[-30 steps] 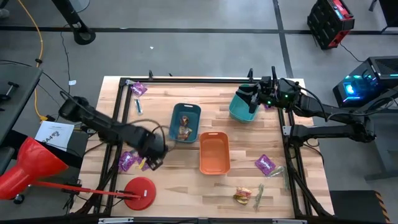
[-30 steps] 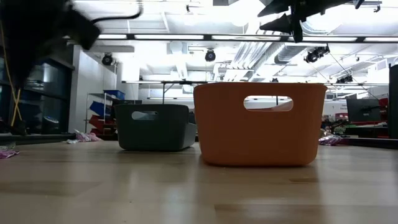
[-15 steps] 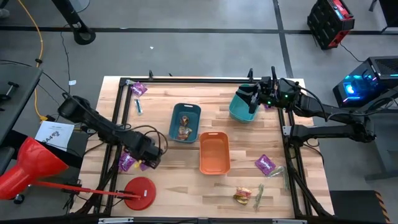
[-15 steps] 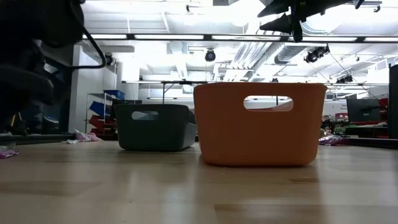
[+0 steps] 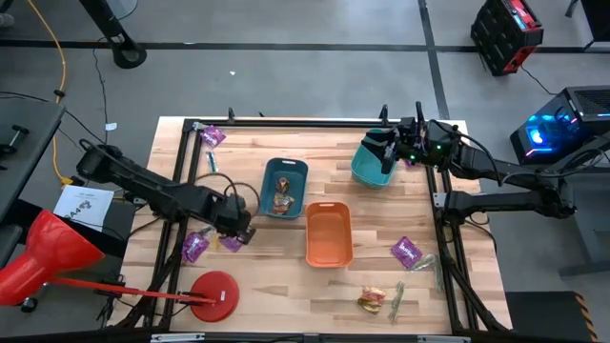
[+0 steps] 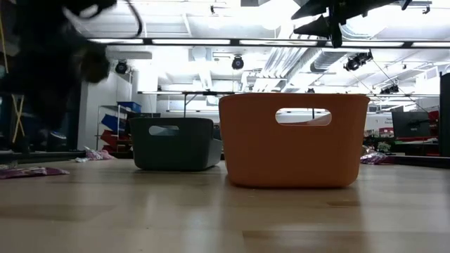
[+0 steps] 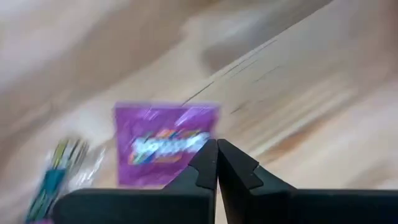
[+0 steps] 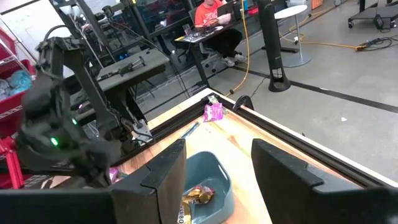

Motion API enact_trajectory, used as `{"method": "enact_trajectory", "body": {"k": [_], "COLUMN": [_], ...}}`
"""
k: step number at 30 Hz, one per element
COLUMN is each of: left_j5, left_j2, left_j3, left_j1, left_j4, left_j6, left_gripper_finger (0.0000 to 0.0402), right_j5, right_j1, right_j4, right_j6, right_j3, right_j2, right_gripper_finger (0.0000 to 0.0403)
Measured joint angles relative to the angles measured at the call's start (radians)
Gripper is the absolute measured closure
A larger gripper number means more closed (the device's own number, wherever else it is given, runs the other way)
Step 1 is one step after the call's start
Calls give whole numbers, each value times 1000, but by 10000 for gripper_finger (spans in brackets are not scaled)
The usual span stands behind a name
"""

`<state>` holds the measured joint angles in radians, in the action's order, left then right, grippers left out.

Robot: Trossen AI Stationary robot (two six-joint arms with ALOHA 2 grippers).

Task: Sort candy
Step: Put the violet candy into the orange bin

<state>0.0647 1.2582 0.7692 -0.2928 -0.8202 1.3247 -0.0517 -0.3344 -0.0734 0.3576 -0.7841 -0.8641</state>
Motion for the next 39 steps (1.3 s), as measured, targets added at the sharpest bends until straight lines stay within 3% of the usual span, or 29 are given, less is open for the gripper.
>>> {"method": "enact_trajectory", "body": {"k": [4,8,14,20,24,32,39], "left_j5": [19,-70,-134,-128,-122,-9,-44], "left_j2": [-50,-24,60,127,174,304,406], "left_j3": [15,-14,-9,2,2,2,13], "left_j1": [13,3,-22,-48,-65,-69,-68], "left_j4": [-3,-60,-30,3,2,-1,1], "left_j6": [-59,-115,-176,-192,-184,-153,-101], "left_gripper_finger": [394,366,273,169,121,106,106], "right_j5": [0,0,0,0,0,0,0], "right_j1": [0,0,0,0,0,0,0], "right_j4": [2,0,-5,-6,-7,-9,-17], "right_j6": [0,0,0,7,8,13,27], "right_j3": [0,0,0,0,0,0,0], "right_j2": [0,0,0,0,0,0,-1], "right_gripper_finger": [226,226,226,226,226,226,226]}}
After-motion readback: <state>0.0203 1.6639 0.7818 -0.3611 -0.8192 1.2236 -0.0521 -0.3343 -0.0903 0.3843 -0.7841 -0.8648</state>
